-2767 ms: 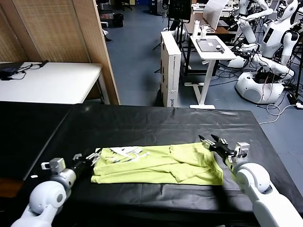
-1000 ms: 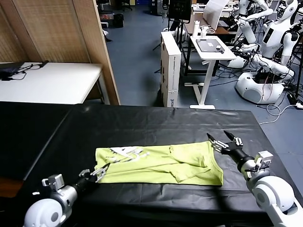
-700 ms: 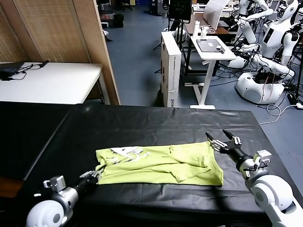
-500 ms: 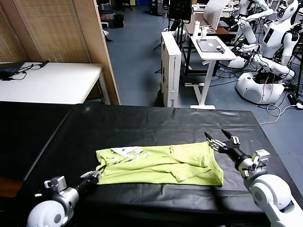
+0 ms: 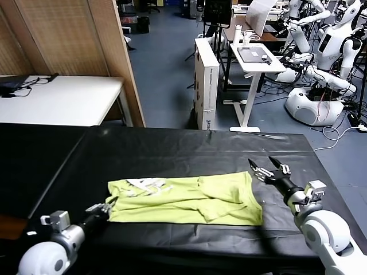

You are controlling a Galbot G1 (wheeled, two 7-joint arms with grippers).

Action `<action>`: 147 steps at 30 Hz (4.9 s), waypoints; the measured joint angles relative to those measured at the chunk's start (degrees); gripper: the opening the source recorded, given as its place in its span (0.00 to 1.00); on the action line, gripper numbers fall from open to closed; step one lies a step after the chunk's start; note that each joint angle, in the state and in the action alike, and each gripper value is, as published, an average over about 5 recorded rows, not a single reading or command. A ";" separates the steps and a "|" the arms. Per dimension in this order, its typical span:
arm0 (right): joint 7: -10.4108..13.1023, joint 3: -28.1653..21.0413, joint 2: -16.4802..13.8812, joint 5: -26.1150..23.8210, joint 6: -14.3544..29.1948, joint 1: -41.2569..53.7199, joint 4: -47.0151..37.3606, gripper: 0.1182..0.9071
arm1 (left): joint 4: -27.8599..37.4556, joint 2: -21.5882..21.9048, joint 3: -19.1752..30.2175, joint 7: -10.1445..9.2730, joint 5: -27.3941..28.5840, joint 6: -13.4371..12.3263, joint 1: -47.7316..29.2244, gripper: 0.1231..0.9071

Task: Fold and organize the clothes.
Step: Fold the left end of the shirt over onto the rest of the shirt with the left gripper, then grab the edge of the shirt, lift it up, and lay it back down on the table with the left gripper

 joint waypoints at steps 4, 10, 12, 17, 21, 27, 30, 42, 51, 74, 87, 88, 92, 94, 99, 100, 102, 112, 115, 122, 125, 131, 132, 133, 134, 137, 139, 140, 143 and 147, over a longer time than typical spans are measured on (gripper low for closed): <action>-0.41 1.65 -0.37 -0.08 1.92 -1.73 0.73 1.00 | -2.87 -2.19 1.43 -1.47 -1.83 1.35 -0.86 0.08; -0.49 4.84 0.33 -1.79 2.46 -5.24 1.91 1.00 | -6.06 -6.44 9.17 -4.09 -5.73 2.68 -3.98 0.08; -0.48 5.74 0.76 -2.59 2.41 -6.53 2.34 1.00 | -6.55 -7.59 12.20 -4.53 -6.48 2.91 -5.03 0.08; -0.51 6.96 1.73 -4.74 2.35 -9.02 3.07 1.00 | -6.50 -9.91 19.75 -4.75 -6.68 2.91 -7.32 0.08; -0.53 7.59 2.28 -5.96 2.29 -10.49 3.53 1.00 | -5.05 -11.87 25.59 -5.17 -6.59 2.86 -9.98 0.08; -0.55 8.47 2.38 -6.59 2.05 -11.88 3.74 1.00 | -1.87 -15.34 32.55 -5.86 -5.85 2.83 -14.39 0.08; -0.53 8.36 2.39 -7.11 1.81 -11.90 3.72 1.00 | -0.10 -17.23 35.38 -6.18 -5.77 2.84 -16.67 0.08; -0.37 7.61 2.16 -7.71 0.94 -10.91 2.62 1.00 | 4.05 -23.29 42.86 -6.49 -4.63 3.05 -22.04 0.08; -0.31 6.58 2.34 -8.02 0.80 -9.93 2.27 1.00 | 4.75 -25.45 44.89 -6.63 -3.22 3.19 -22.03 0.08; -4.46 1.76 -0.67 -11.76 0.64 -9.64 3.55 1.00 | 2.71 -26.29 43.16 -3.38 5.17 1.51 -19.25 1.00; -5.10 -14.06 -1.11 -17.34 0.76 -3.37 2.48 1.00 | -0.95 -16.90 30.97 0.43 13.52 -4.61 -15.47 1.00; -5.10 -14.71 -0.86 -17.45 0.84 -3.21 2.55 1.00 | -0.79 -16.54 30.27 0.68 14.05 -5.04 -15.02 1.00; -4.46 -15.96 -0.18 -17.63 1.12 -3.19 3.33 1.00 | 0.20 -15.96 27.92 0.89 13.82 -6.00 -13.90 1.00; -4.32 -16.24 -0.11 -17.68 1.16 -3.32 3.78 1.00 | 0.75 -16.23 27.15 0.82 13.72 -6.29 -13.69 1.00; -4.78 -16.08 -0.56 -17.55 1.38 -3.81 4.59 1.00 | 2.31 -17.39 26.36 0.75 14.15 -7.25 -13.41 1.00; -4.81 -15.90 -0.62 -17.43 1.52 -3.89 4.66 1.00 | 2.68 -17.63 26.26 0.75 14.19 -7.50 -13.40 1.00; -4.81 -15.42 -0.67 -17.12 1.85 -4.03 4.75 1.00 | 3.52 -18.19 26.10 0.75 14.19 -8.08 -13.32 1.00; -4.60 -12.59 -0.65 -14.88 2.37 -4.02 5.06 1.00 | 6.49 -22.49 25.58 0.85 15.21 -10.64 -11.78 1.00; -4.52 -11.89 -0.65 -14.32 2.37 -3.66 5.05 1.00 | 6.44 -23.74 25.46 0.83 15.42 -10.74 -11.13 1.00; -4.48 -11.28 -0.61 -13.70 2.36 -3.00 4.98 1.00 | 6.42 -25.86 25.50 0.84 16.28 -10.99 -9.71 1.00; -4.48 -11.10 -0.64 -13.39 2.36 -2.83 4.97 1.00 | 6.50 -26.56 25.55 0.89 16.68 -11.25 -9.13 1.00; -4.46 -10.67 -0.85 -13.01 2.37 -2.54 4.97 1.00 | 6.81 -27.33 25.52 0.94 16.82 -11.54 -8.69 0.99; -4.46 -10.62 -0.86 -13.00 2.37 -2.52 4.97 1.00 | 6.82 -27.44 25.53 0.98 16.78 -11.54 -8.64 0.98; -4.46 -10.59 -0.87 -12.99 2.38 -2.50 4.97 1.00 | 6.82 -27.57 25.54 1.05 16.75 -11.54 -8.55 0.97; -4.45 -10.58 -0.87 -12.99 2.38 -2.48 4.97 1.00 | 6.83 -27.71 25.56 1.14 16.73 -11.54 -8.42 0.94; -4.44 -10.56 -0.87 -12.99 2.38 -2.37 4.98 1.00 | 6.89 -28.09 25.62 1.56 16.61 -11.68 -7.88 0.79; -4.43 -10.57 -0.87 -13.00 2.38 -2.21 4.97 1.00 | 6.91 -28.31 25.64 1.90 16.32 -11.84 -7.43 0.63; -4.43 -10.58 -0.87 -13.00 2.38 -2.11 4.96 1.00 | 6.91 -28.41 25.65 2.07 16.09 -11.92 -7.20 0.55; -4.38 -10.63 -0.87 -13.04 2.38 -1.82 4.92 1.00 | 6.76 -28.65 25.71 2.41 14.99 -11.96 -6.66 0.32; -4.35 -10.63 -0.77 -13.18 2.38 -1.66 4.83 1.00 | 6.01 -28.88 25.74 2.40 11.79 -11.07 -6.46 0.09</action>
